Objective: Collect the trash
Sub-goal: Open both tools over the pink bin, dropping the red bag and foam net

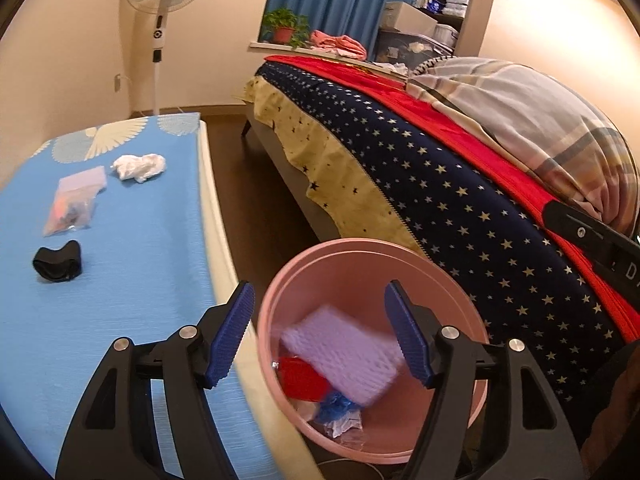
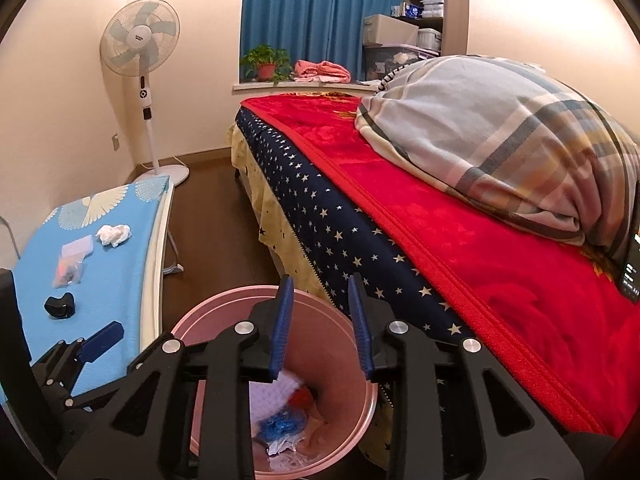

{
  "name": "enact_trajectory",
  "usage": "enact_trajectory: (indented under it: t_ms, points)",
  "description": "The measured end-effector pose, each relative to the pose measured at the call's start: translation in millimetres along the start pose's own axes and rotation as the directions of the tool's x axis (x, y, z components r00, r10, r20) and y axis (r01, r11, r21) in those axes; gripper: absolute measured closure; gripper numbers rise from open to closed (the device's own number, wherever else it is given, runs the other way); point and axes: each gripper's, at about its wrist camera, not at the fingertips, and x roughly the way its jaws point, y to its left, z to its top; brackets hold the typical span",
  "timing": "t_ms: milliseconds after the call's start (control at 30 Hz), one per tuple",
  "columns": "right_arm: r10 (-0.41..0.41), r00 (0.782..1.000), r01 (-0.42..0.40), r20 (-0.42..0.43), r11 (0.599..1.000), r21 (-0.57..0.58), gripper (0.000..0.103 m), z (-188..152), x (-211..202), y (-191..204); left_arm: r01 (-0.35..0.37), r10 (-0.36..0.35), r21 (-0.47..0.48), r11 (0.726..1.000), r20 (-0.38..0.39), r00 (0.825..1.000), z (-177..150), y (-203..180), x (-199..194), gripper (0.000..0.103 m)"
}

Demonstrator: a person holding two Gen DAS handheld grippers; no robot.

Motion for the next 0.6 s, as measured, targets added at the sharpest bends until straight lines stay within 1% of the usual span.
enact_trajectory:
  t_ms: [133, 400, 600]
  points:
    - [0.025, 1.0, -0.025, 0.016, 1.0, 0.001, 0.074, 0, -2, 3, -0.028, 0.028, -0.015, 0.999, 0.008, 1.0, 0, 11, -6, 0.037]
    - [0.118, 0.99, -0.116, 0.071, 0.993, -0.024, 0.074, -1, -8, 26, -0.095, 0.097, -0.054, 0.994, 0.031, 0.995, 2, 43, -18, 0.037]
    - [0.172, 0.982, -0.169, 0.077, 0.985, -0.042, 0.074, -3, -5, 44, -0.138, 0.141, -0.086, 0.987, 0.038, 0.989, 2, 65, -23, 0.037]
